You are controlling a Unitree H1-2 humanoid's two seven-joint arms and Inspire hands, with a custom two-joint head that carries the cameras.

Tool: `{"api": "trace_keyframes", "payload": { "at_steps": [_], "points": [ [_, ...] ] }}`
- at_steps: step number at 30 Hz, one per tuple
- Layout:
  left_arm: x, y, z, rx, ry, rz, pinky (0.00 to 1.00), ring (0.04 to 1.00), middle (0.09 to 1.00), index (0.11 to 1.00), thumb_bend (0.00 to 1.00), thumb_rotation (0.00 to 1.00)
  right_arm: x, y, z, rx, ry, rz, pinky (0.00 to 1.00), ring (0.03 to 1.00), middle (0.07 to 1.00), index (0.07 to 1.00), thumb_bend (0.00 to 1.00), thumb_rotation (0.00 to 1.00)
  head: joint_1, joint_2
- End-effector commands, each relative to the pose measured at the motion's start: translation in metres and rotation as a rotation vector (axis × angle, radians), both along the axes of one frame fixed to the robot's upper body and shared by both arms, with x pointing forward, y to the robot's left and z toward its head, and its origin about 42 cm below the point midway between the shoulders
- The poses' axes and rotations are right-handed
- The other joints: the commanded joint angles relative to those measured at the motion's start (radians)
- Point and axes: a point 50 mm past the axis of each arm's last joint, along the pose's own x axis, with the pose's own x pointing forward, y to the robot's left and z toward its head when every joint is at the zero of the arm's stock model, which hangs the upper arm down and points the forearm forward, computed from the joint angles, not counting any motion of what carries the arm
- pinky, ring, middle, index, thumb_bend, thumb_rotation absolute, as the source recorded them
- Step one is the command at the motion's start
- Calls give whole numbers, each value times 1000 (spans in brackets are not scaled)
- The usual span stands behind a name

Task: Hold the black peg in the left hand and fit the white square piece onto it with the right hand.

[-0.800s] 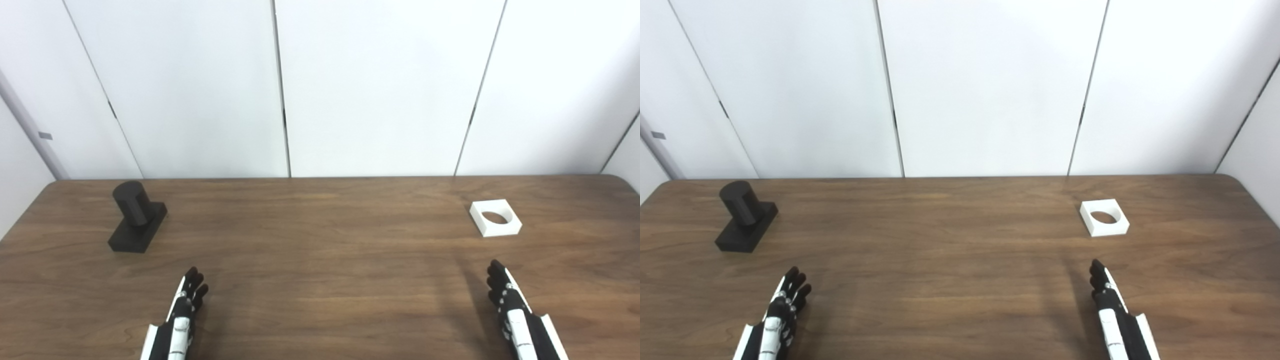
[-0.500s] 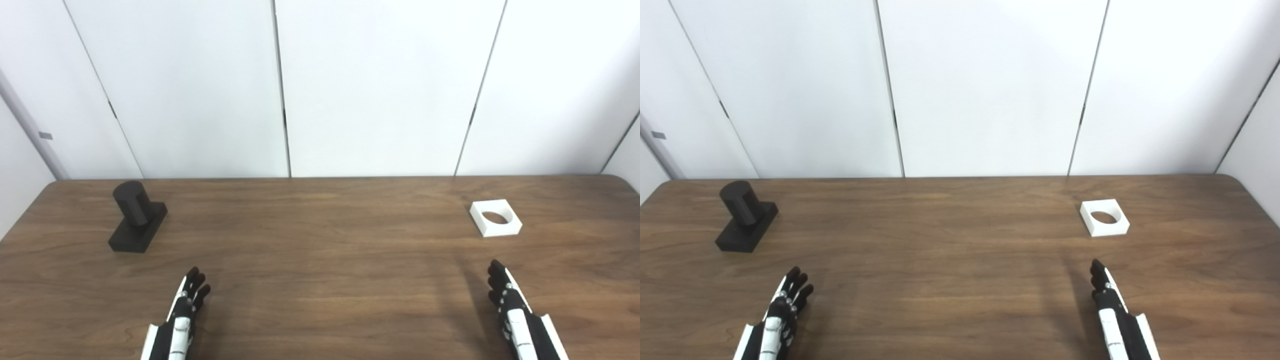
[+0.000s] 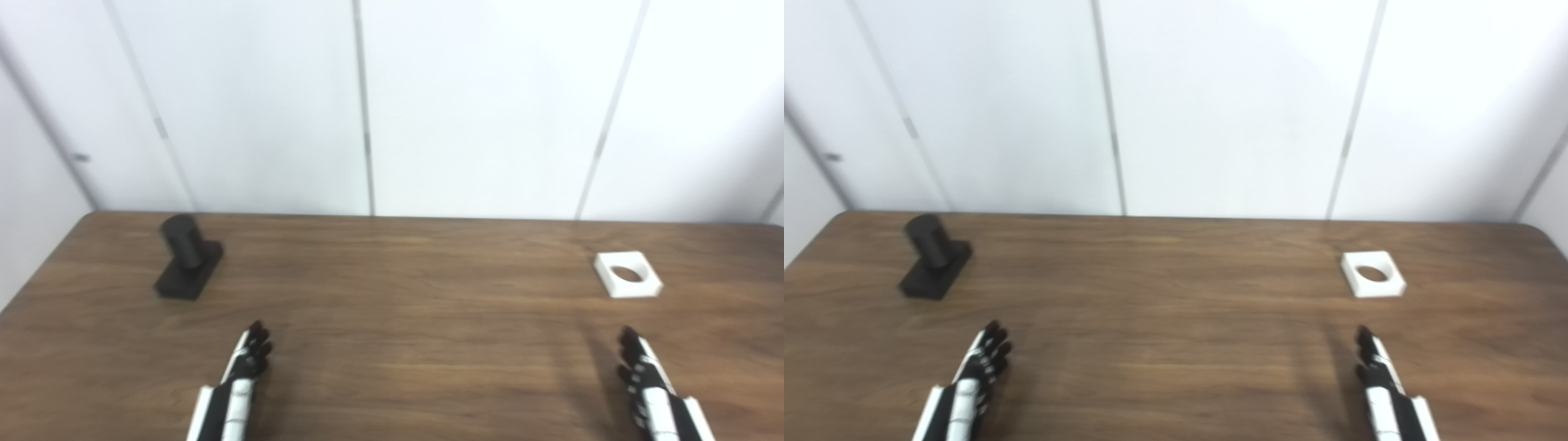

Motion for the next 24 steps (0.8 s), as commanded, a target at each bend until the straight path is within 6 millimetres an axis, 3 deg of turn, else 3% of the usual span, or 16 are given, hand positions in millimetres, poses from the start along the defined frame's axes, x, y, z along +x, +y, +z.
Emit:
{"api": "trace_keyframes", "payload": {
  "at_steps": [1,4,7,11,17,24],
  "points": [
    [1,-29,-13,-72,56,13,938,942,952,959,666,1000,3,-4,-1,7,4,3,1000,1000,995,988,518,1000,34,-8],
    [2,-37,-14,-62,59,8,918,937,943,944,665,1000,4,-10,-3,19,6,4,1000,1000,1000,999,571,1000,95,-29],
    [4,-42,-16,-62,46,5,901,932,936,934,647,992,6,-14,-5,33,-6,8,1000,1000,1000,1000,554,1000,133,-47],
    [6,-47,-18,-73,56,2,908,938,937,927,638,972,7,-18,-9,-1,-9,11,1000,999,993,990,639,1000,170,-69],
    [8,-48,-22,-52,50,-11,865,931,933,921,625,969,6,-22,-15,-17,-10,0,1000,976,955,939,628,1000,204,-117],
    [11,-47,-27,-58,47,-8,821,910,919,903,596,915,8,-24,-20,-51,-13,1,1000,976,956,937,571,1000,210,-141]
  ]
}}
